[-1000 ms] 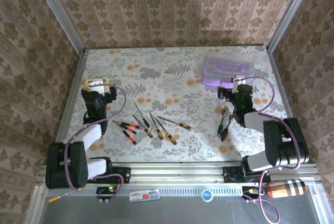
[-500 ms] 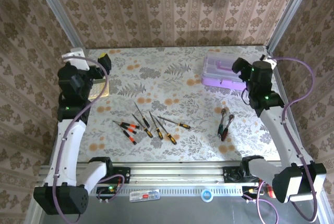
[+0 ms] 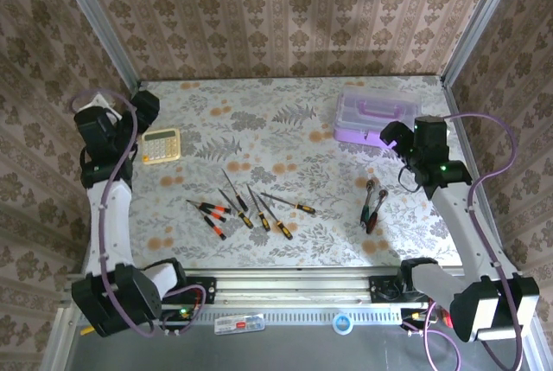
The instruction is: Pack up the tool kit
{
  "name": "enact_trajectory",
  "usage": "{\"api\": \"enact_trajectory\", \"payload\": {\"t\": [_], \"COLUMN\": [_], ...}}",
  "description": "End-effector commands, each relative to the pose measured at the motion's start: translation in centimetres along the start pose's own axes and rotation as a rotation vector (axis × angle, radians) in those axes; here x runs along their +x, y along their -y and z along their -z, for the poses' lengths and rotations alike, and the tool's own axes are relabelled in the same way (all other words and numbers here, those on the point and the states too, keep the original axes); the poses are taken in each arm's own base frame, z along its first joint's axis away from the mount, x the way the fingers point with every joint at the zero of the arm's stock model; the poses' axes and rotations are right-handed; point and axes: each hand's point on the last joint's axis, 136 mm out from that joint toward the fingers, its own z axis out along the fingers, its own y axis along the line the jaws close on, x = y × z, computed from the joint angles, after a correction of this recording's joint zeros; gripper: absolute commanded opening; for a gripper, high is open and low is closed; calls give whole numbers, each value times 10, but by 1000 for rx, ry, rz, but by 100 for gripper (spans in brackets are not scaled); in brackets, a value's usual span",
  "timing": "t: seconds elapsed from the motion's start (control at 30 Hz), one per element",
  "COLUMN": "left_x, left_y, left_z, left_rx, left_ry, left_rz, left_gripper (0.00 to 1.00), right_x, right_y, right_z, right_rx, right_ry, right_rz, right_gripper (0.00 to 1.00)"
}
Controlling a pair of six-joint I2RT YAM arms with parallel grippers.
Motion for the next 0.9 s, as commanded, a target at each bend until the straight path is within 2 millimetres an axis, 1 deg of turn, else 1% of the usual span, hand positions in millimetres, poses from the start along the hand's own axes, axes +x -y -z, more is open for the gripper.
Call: {"api": "enact_trajectory", "payload": {"t": [0.0, 0.03, 0.1, 0.13, 0.2, 0.27, 0.4, 0.53, 0.6, 0.7, 0.73, 0.87], "left_x": [1, 8, 31, 41, 67, 90, 126, 140, 139, 140, 141, 145], "left_y": [49, 58, 81, 88, 103, 104, 94, 90, 93, 102, 102, 89], "left_z": [-13, -20, -35, -41, -51, -57, -58, -56, -56, -58, -60, -66], "left_rx": [118, 119, 130, 132, 172, 196, 206, 197, 187, 226, 234, 224], "left_ry": [-63, -97, -190, -226, -305, -368, -456, -470, -451, -436, -429, -393], "left_rz": [14, -14, -95, -124, -175, -188, -219, -263, -281, -291, -295, -409], "left_gripper": [96, 96, 96, 96, 96, 96, 96, 99, 100, 100, 100, 100], "right_x": [-8, -12, -19, -21, -22, -20, -9, -2, -1, -3, -5, -11], "right_y": [1, 0, -3, -6, -11, -13, -11, -7, -4, -2, -1, -7], "right_z": [7, 7, 6, 4, -2, -11, -31, -43, -47, -53, -56, -64], "right_rx": [30, 31, 32, 30, 21, 26, 50, 57, 64, 72, 76, 84], "right_ry": [21, 34, 56, 57, 50, 29, -23, -33, -33, -32, -30, -45], "right_rz": [-114, -141, -194, -208, -229, -226, -202, -178, -174, -186, -193, -213], "right_gripper": [98, 98, 97, 97, 97, 97, 97, 98, 98, 98, 98, 97]}}
